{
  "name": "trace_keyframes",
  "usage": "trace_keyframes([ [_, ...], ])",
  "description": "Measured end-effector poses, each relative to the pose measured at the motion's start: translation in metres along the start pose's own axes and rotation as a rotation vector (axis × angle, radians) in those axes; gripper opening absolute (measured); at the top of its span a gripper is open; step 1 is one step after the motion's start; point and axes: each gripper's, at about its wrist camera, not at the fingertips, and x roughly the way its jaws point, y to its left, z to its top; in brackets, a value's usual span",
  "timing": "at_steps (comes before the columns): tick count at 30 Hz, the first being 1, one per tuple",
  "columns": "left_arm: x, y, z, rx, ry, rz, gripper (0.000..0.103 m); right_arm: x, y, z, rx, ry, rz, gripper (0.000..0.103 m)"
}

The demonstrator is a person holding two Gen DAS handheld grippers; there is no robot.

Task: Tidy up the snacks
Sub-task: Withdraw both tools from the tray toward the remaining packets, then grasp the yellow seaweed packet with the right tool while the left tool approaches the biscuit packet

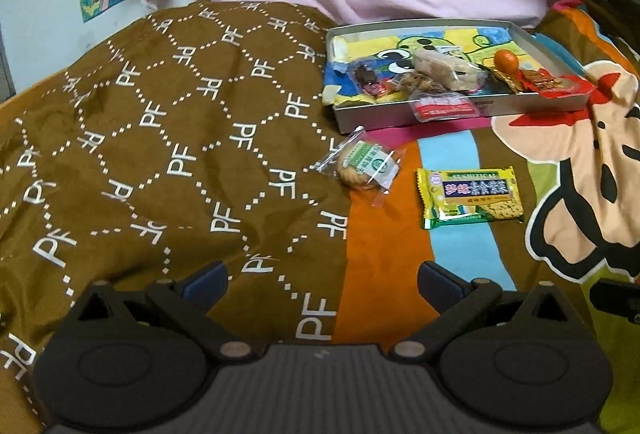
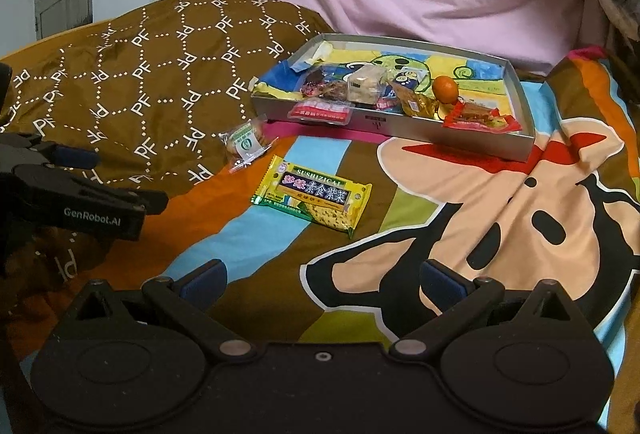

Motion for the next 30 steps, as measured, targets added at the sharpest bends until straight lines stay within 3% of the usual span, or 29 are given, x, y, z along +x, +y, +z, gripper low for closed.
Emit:
trace_keyframes([
  [21,0.010,0.012,0.005,-0.031,0.017,0.032,0.103,0.009,0.005,0.001,-0.036,0.004,-0.011,0.102],
  [30,0.023,0.017,0.023,-0.029,0.008,0.031,0.103,0.038,-0.009,0.021,-0.089,-0.081,0.007,0.102],
])
